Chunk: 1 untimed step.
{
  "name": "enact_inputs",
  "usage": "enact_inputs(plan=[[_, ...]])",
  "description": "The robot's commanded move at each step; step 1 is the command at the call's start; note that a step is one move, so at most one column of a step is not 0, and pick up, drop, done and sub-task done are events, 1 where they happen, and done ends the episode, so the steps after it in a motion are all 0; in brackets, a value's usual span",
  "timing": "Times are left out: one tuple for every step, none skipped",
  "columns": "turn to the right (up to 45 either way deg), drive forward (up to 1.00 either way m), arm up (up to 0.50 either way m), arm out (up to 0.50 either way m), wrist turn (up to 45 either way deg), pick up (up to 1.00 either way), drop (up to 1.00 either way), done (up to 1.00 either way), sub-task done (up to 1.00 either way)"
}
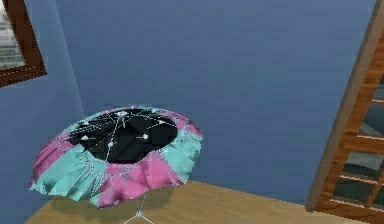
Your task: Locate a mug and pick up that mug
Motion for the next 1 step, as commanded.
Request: enact_inputs(plan=[[0.0,0.0,0.0,0.0,0.0,0.0,0.0,1.0,0.0]])
